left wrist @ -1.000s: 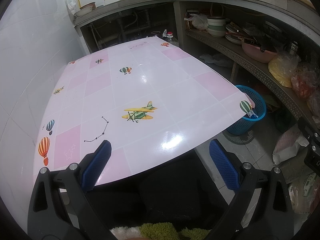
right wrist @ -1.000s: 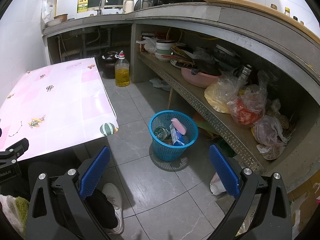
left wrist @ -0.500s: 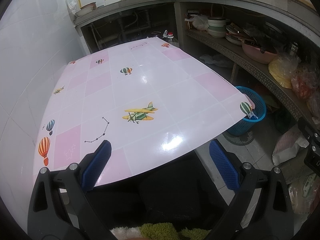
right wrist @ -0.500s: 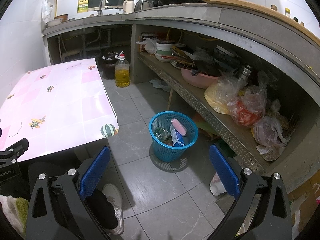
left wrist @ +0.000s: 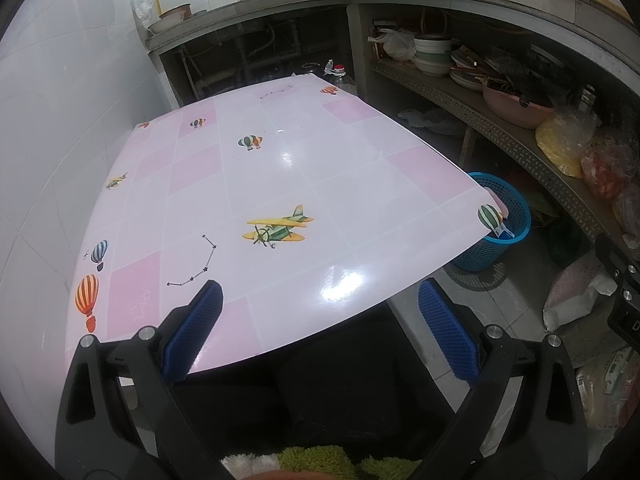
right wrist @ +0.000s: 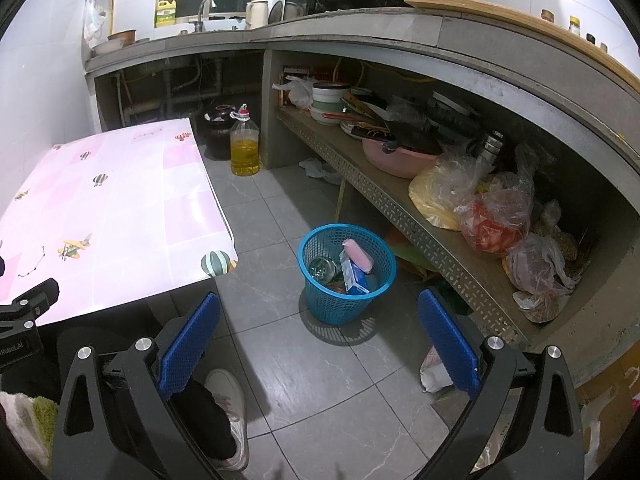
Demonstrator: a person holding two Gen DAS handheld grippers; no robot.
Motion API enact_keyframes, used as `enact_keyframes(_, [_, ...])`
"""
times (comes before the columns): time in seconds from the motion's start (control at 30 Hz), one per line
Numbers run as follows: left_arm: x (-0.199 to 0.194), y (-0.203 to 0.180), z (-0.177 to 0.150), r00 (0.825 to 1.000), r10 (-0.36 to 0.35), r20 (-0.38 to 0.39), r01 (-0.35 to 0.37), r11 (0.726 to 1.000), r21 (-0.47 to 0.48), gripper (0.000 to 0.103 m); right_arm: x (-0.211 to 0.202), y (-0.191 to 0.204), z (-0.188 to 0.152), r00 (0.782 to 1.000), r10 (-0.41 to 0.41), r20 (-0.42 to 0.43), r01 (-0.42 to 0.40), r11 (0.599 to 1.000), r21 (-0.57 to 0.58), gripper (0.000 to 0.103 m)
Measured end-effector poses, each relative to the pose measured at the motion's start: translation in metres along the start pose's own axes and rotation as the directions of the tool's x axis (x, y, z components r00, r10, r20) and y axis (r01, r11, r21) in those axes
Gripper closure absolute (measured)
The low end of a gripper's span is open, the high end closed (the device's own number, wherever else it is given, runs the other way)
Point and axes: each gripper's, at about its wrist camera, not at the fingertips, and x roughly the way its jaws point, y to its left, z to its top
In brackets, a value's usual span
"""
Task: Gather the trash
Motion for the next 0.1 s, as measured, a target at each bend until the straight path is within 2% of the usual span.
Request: enact_keyframes(0.1, [-0.0002, -0.0012, 0.0019, 1.000, -0.003, -0.003, 0.003, 1.000, -0.003, 0.009, 0.0000, 0.0000, -0.0001, 1.000, 0.000, 0.000, 0.000, 1.000, -0.001, 0.007])
